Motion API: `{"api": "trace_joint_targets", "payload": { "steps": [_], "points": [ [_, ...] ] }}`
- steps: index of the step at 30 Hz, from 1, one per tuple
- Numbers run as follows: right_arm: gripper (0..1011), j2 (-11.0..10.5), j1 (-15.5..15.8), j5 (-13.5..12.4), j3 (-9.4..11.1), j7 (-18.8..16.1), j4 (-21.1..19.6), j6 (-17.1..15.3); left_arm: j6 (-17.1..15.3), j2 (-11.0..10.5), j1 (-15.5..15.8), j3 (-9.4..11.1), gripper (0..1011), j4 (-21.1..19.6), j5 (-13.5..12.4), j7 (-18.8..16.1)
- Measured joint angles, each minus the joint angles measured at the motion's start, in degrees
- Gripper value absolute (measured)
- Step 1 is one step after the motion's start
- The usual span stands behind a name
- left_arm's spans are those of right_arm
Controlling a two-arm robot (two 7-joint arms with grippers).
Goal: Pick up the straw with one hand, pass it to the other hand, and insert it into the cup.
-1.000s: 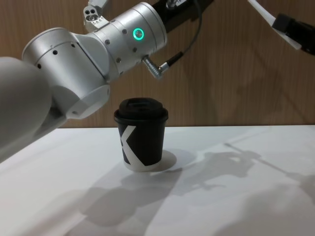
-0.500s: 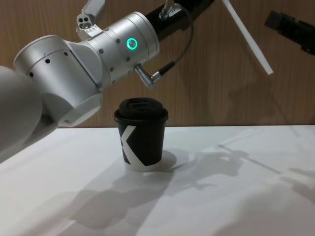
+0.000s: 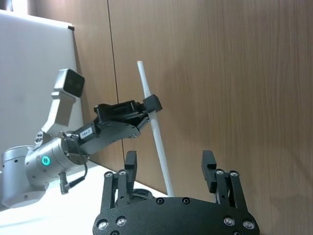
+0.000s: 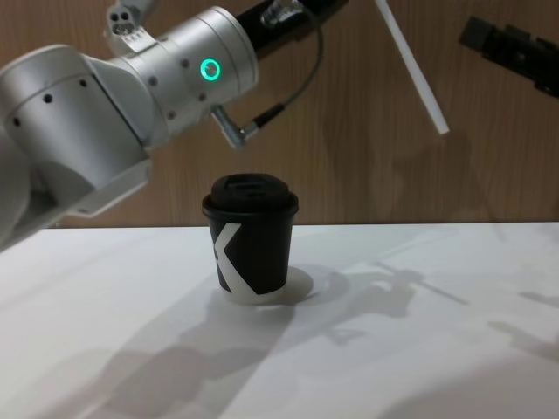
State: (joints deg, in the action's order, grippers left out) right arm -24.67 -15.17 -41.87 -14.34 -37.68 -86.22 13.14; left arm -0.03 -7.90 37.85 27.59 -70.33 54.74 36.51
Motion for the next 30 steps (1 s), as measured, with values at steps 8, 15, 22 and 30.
{"api": "trace_joint_targets", "payload": {
  "steps": [8, 15, 22, 30],
  "points": [
    [1001, 0.0, 0.0, 0.0, 0.0, 0.0, 0.0, 0.0, 2.0, -3.4, -2.3, 0.0, 13, -6.3, -4.1, -3.9],
    [1001, 0.0, 0.0, 0.0, 0.0, 0.0, 0.0, 0.0, 3.0, -6.8, -4.7, -0.4, 12, -11.6, -8.3, -7.5],
    [1001, 0.0, 0.0, 0.0, 0.0, 0.0, 0.0, 0.0, 3.2, -9.0, -6.4, -0.7, 12, -14.6, -11.0, -10.0],
    [1001, 0.0, 0.0, 0.0, 0.0, 0.0, 0.0, 0.0, 3.2, -10.9, -8.1, -1.2, 12, -17.4, -13.3, -12.1]
  ]
}}
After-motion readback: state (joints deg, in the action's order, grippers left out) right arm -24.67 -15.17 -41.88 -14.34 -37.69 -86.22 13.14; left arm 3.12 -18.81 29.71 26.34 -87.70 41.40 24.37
